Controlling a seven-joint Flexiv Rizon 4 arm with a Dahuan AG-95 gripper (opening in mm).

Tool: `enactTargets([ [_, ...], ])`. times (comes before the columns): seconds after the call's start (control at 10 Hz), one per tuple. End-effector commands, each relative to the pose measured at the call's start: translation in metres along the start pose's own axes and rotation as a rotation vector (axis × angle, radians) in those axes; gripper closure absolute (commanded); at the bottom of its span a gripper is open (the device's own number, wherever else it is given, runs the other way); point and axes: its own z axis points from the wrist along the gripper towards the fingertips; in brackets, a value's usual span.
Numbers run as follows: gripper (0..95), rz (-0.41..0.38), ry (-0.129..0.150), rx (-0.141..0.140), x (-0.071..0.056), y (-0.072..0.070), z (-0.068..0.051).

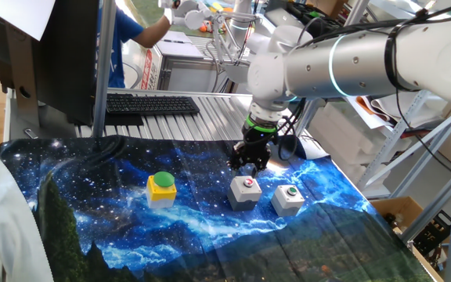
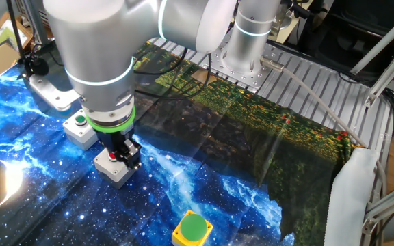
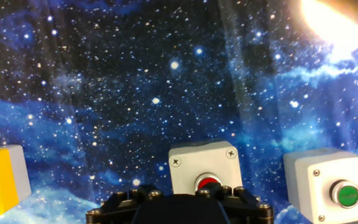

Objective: Press three buttons from left to right in sequence

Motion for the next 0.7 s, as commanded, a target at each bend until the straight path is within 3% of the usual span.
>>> enactTargets([
  [0.1, 38.0, -0.003, 0.002, -0.005, -0.0023, 0.0026, 0.0026],
  [0.7, 38.0, 0.011, 0.006, -0.004, -0.0028, 0.0070, 0.0071],
])
